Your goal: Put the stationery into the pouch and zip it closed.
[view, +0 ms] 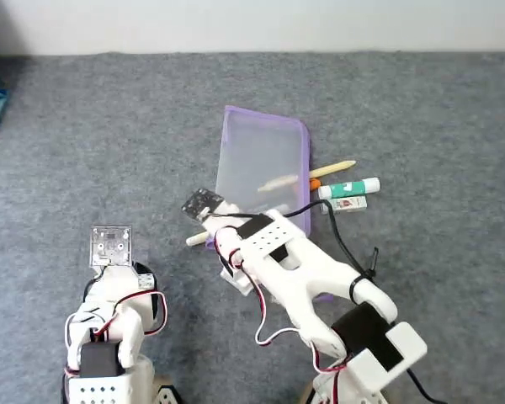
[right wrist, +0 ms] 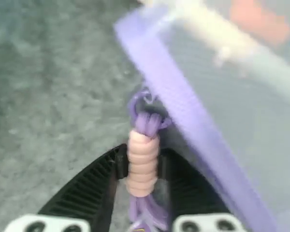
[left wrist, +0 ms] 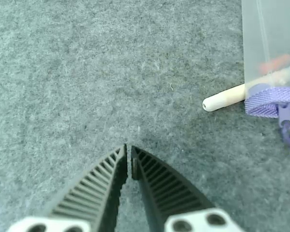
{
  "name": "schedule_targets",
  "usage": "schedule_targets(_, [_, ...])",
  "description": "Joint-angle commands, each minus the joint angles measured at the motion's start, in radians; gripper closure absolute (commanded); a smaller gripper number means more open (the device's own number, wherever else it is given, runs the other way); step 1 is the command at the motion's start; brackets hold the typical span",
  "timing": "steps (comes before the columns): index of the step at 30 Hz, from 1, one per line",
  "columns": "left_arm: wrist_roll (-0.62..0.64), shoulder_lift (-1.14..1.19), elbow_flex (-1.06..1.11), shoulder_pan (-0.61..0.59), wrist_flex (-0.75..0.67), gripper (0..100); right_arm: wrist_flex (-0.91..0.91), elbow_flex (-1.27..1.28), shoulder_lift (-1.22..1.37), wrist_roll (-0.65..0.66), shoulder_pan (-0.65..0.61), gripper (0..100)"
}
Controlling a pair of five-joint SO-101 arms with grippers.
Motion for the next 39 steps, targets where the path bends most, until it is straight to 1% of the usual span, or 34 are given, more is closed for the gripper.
schedule_targets(1, [-0.009, -0.005, -0.008, 0.002, -0.017, 98, 0.065, -0.08, -0.012, 0.04, 0.013, 99.5])
schedule_targets(7, [-0.009, -0.005, -0.008, 0.002, -0.017, 98, 0.254, -0.241, -0.012, 0.034, 0.018, 99.0])
schedule_targets(11, [-0.009, -0.005, -0.008, 0.002, -0.017, 98, 0.412, -0.379, -0.012, -0.078, 0.018, 99.0])
schedule_targets(13, [-0.009, -0.005, -0.008, 0.002, -0.017, 98, 0.496, -0.439, -0.012, -0.114, 0.018, 99.0])
schedule_targets(17, [-0.009, -0.005, -0.008, 0.002, -0.017, 98, 0.608, -0.528, -0.027, -0.195, 0.018, 99.0])
schedule_targets(19, [-0.009, -0.005, -0.008, 0.002, -0.017, 98, 0.618, -0.537, -0.067, -0.219, 0.016, 99.0])
schedule_targets(25, [-0.009, -0.005, -0.008, 0.002, -0.017, 98, 0.625, -0.532, -0.236, -0.227, 0.016, 99.0])
schedule_targets(34, [-0.009, -0.006, -0.008, 0.011, -0.017, 98, 0.565, -0.321, -0.449, -0.229, 0.018, 99.1])
schedule_targets(37, [-0.015, -0.009, -0.008, 0.08, 0.003, 98, 0.518, -0.232, -0.547, -0.227, 0.016, 99.1])
schedule_targets(39, [-0.015, -0.011, -0.025, 0.123, -0.012, 98, 0.479, -0.169, -0.621, -0.227, 0.016, 99.1])
